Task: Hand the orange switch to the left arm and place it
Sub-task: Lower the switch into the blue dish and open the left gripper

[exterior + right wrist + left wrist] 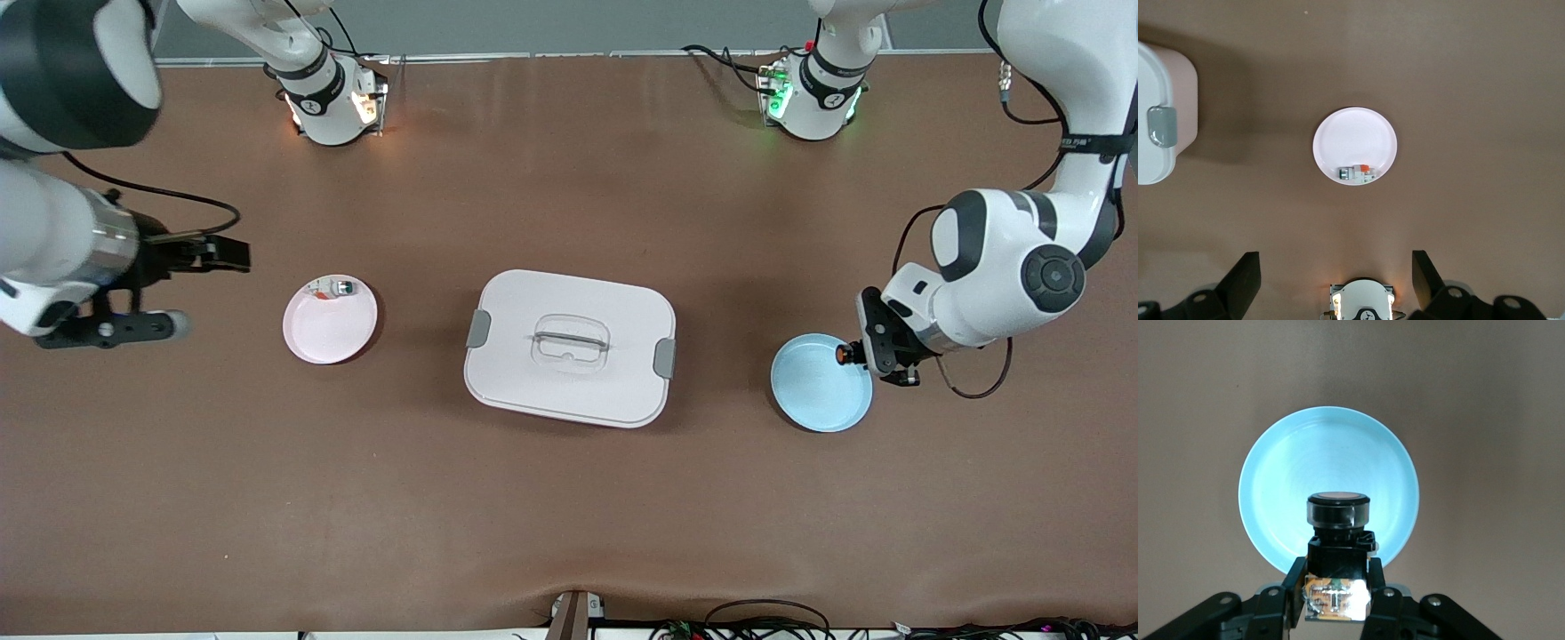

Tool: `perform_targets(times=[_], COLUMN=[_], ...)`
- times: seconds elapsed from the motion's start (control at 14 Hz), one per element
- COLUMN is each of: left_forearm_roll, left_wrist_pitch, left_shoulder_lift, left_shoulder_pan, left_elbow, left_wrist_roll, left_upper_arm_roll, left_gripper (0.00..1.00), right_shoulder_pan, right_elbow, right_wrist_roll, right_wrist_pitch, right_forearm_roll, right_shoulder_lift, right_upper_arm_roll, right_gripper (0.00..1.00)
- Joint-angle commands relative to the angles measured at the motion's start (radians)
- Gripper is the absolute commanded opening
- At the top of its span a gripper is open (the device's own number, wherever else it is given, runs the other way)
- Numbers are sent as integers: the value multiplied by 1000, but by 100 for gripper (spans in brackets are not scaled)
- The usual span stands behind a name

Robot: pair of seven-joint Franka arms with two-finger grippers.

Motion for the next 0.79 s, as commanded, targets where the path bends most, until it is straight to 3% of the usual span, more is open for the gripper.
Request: perform_targets(times=[0.0, 0.5, 0.71], left_forearm_roll=[14, 16, 98], left_wrist_pitch=[68, 293, 339], left_shoulder_lift=[42, 82, 107], left_shoulder_pan=[9, -2, 0], left_elbow=[-5, -121, -121], left_wrist_roll=[106, 144, 142], left_upper_arm_roll=[-8, -6, -8], left_gripper=[0, 0, 0], right_shoulder_pan=[-59, -50, -31], right_elbow=[-9, -9, -1], right_wrist_roll=[-11, 92, 80], right_wrist_pitch=[-3, -9, 32], right_forearm_roll=[-13, -47, -76], right_shoulder_lift=[-5, -5, 0], right_upper_arm_roll=[19, 23, 22], right_gripper=[100, 100, 100])
